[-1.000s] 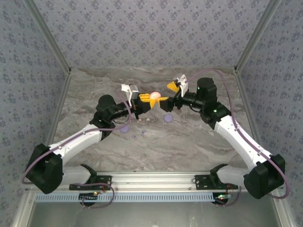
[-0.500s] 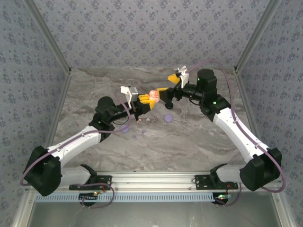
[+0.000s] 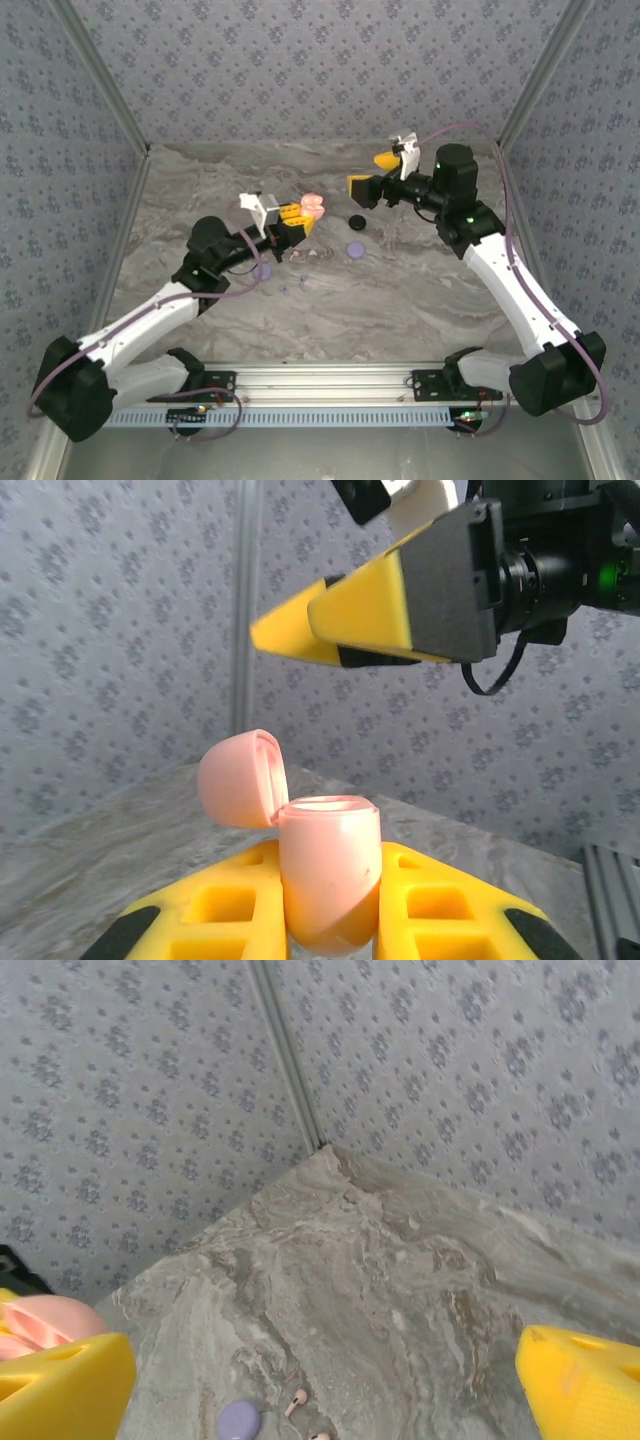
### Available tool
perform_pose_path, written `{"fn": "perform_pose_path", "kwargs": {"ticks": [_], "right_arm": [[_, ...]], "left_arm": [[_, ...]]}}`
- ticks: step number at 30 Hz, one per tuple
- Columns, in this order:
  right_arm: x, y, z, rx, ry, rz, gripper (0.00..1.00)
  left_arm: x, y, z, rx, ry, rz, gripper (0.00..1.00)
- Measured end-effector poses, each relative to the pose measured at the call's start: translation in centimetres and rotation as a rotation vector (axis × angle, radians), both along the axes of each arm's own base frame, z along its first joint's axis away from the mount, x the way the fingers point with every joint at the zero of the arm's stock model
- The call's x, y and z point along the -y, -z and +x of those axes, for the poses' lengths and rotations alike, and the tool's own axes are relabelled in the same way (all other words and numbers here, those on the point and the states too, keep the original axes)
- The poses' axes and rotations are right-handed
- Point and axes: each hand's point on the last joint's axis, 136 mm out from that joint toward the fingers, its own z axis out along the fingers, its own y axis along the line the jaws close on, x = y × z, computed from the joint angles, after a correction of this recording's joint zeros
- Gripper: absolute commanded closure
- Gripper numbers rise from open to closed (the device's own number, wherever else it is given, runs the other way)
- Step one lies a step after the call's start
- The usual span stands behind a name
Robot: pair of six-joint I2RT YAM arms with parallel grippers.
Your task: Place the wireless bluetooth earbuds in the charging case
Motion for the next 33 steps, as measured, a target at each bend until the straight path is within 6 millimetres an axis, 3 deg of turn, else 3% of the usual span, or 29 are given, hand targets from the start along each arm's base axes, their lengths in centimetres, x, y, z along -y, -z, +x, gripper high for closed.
{"fn": "perform_pose_path", "kwargs": {"ticks": [3, 6, 13, 16, 21, 27, 33], "right_arm": [[-0.3, 2.7, 0.6, -0.117, 0.041, -0.029, 0.00], [-1.7, 6.6, 1.3, -0.265, 0.066, -0.077, 0.02], [-7.7, 18.5, 1.2, -0.589, 0.052, -0.269, 0.17], [-10.4, 22.3, 1.1, -0.662, 0.036, -0.342, 0.25], [-14.3, 25.5, 1.7, -0.704, 0.025, -0.420, 0.35], [-18.3, 26.8, 2.3, -0.701, 0.012, -0.473, 0.47], [-20.9, 29.2, 2.3, -0.718, 0.003, -0.541, 0.49]], "left_arm": [[-1.7, -1.0, -0.9, 0.047, -0.056, -0.007, 1.00], [-3.4, -2.5, -2.0, 0.102, -0.105, -0.023, 1.00], [-5.8, -4.6, -4.1, 0.186, -0.156, -0.055, 1.00], [-6.1, -4.5, -4.6, 0.193, -0.157, -0.057, 1.00], [-6.6, -4.8, -5.2, 0.204, -0.157, -0.057, 1.00], [-6.8, -4.9, -5.6, 0.207, -0.157, -0.060, 1.00], [-6.8, -5.0, -5.8, 0.211, -0.150, -0.061, 1.00]]}}
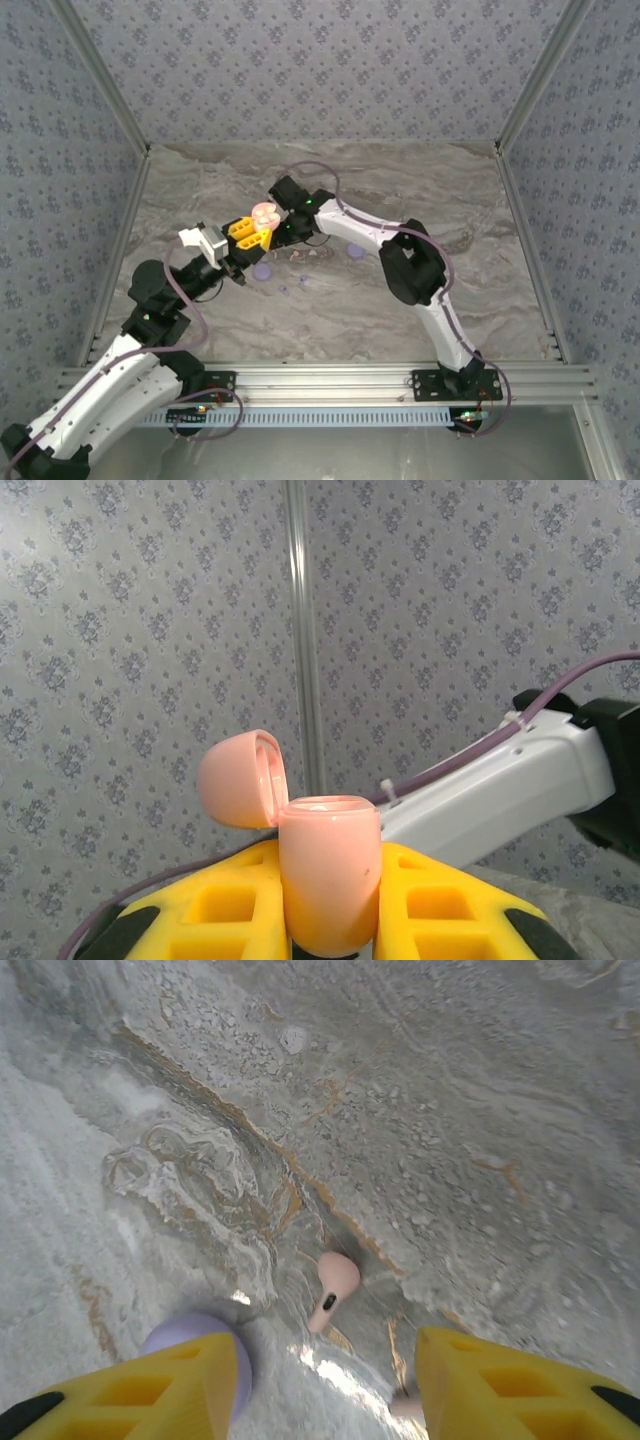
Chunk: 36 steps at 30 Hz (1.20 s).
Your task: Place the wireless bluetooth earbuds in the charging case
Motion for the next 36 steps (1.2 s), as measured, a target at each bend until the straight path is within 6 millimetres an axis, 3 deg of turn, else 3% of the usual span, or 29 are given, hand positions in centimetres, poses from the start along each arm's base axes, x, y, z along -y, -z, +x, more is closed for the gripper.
{"fn": "perform_pose_path", "kwargs": {"ticks": [8, 20, 36], "right_arm": [[-1.4, 2.8, -0.3, -0.013, -0.023, -0.091, 0.54], [-1.2, 4.4, -0.6, -0.014, -0.037, -0.169, 0.61], [-1.0, 4.4, -0.4, 0.005, -0.058, -0.194, 0.76]], "left_arm": [[0.1, 0.1, -0.1, -0.002, 0.008, 0.004, 1.00], [0.2, 0.5, 0.0, -0.017, 0.008, 0.015, 1.00], [0.2, 0.7, 0.0, -0.023, 0.007, 0.019, 1.00]]}}
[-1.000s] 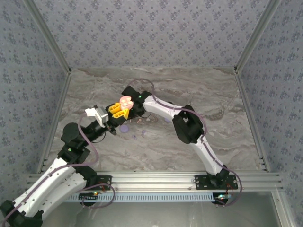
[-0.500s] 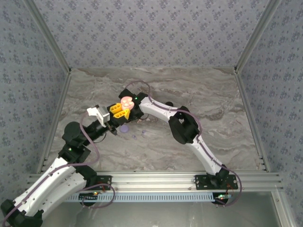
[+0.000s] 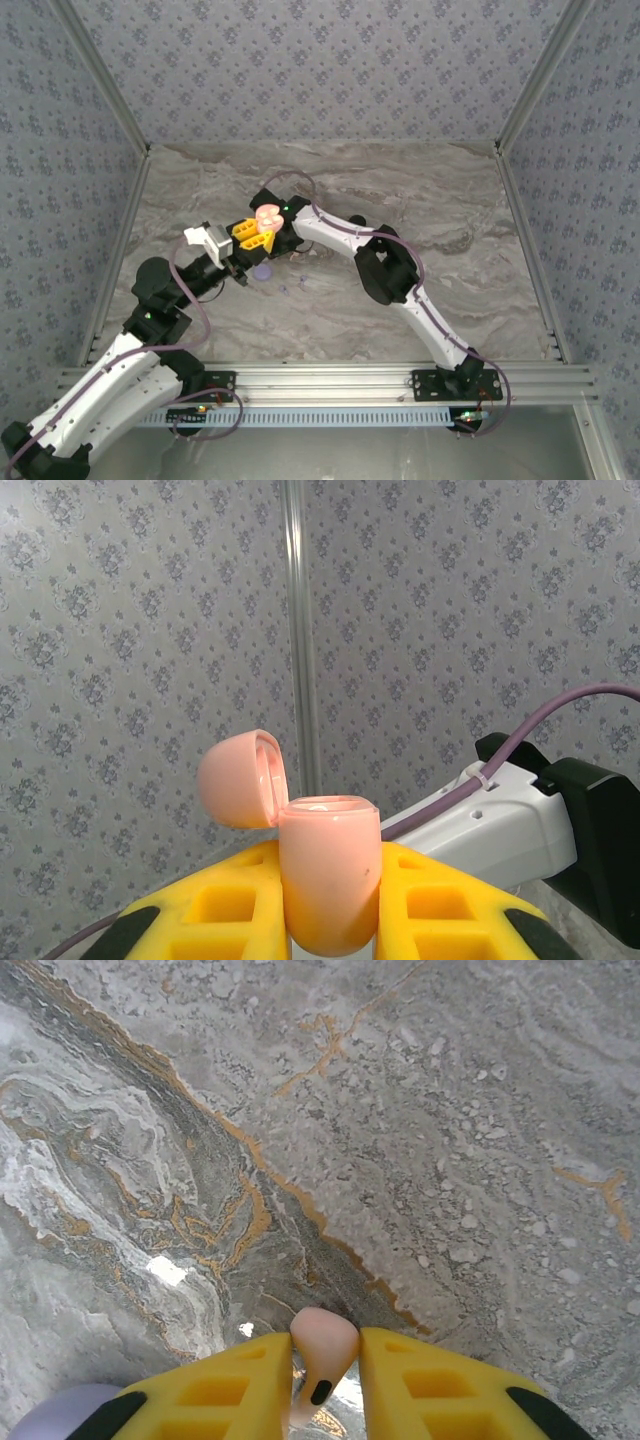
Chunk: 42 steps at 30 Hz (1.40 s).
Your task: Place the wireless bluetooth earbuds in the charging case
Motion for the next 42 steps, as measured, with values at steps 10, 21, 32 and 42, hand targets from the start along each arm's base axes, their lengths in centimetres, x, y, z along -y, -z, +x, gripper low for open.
{"fn": "perform_pose_path", "kwargs": {"ticks": [10, 21, 32, 42], "right_arm": [[1.9, -3.0, -0.3, 0.048, -0.007, 0.039, 0.79], [10.6, -18.5, 0.9, 0.322, 0.082, 0.319, 0.79], [19.1, -31.2, -3.5, 0.567, 0.076, 0.656, 0.77], [17.5, -34.9, -7.8, 0.599, -0.101, 0.804, 0.77]], "left_arm": [[0.0, 0.2, 0.0, -0.007, 0.000, 0.005, 1.00], [1.0, 1.4, 1.2, -0.056, 0.011, 0.006, 1.00], [4.5, 5.6, 5.0, -0.206, 0.058, 0.024, 1.00], [8.9, 7.4, 5.3, -0.260, 0.167, 0.064, 1.00]]}}
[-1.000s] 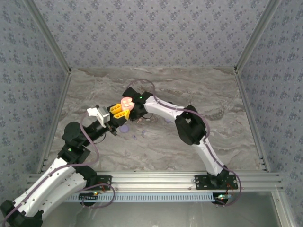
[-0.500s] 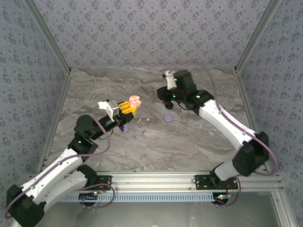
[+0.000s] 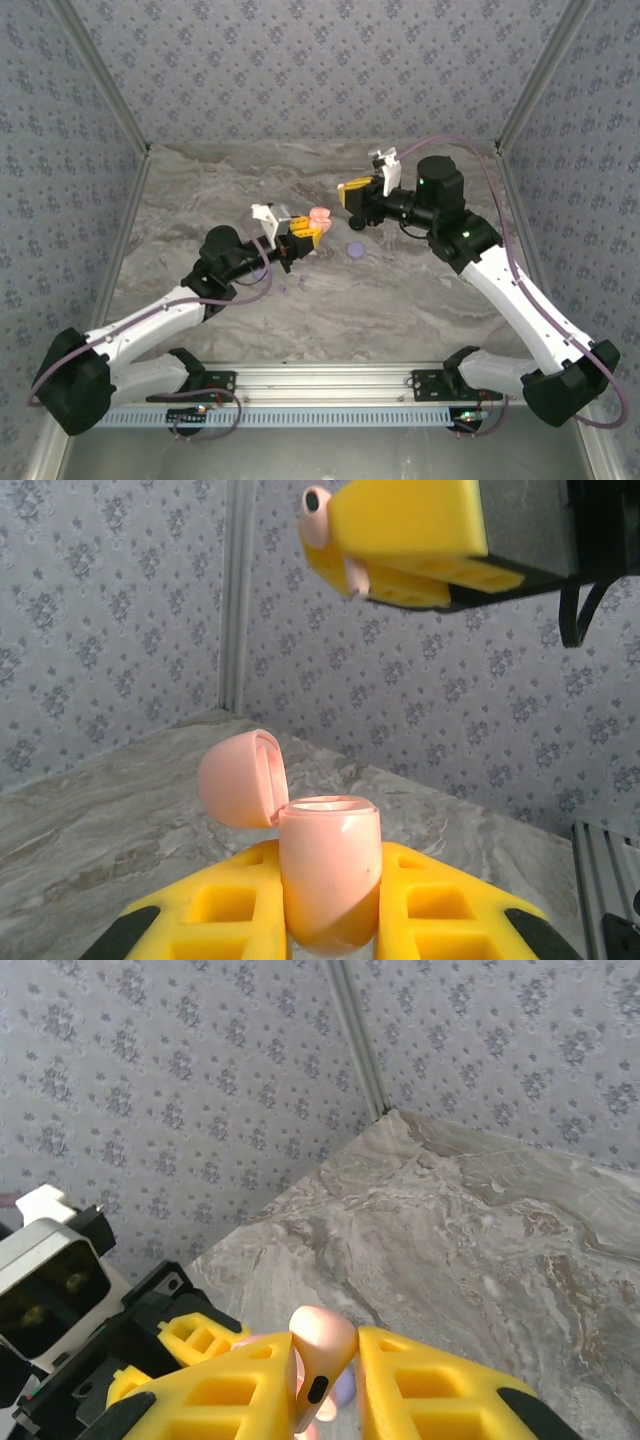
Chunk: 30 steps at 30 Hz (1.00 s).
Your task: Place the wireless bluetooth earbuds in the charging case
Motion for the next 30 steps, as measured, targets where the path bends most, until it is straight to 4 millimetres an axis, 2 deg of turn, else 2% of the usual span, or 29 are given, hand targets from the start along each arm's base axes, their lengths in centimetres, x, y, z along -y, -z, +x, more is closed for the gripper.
{"fn": "perform_pose_path", "kwargs": {"ticks": [6, 13, 30], "right_arm": [[-1.4, 0.8, -1.2, 0.020, -0.051, -0.018, 0.77], [-1.8, 2.6, -1.4, 0.006, -0.062, -0.039, 0.77], [-2.5, 2.5, -1.7, 0.031, -0.081, -0.022, 0.76]], "left_arm": [[0.9, -0.7, -0.2, 0.018, 0.023, -0.021, 1.00], [1.1, -1.1, -0.2, 0.021, 0.029, -0.042, 1.00], [1.1, -1.4, -0.1, 0.016, 0.023, -0.056, 1.00]]}}
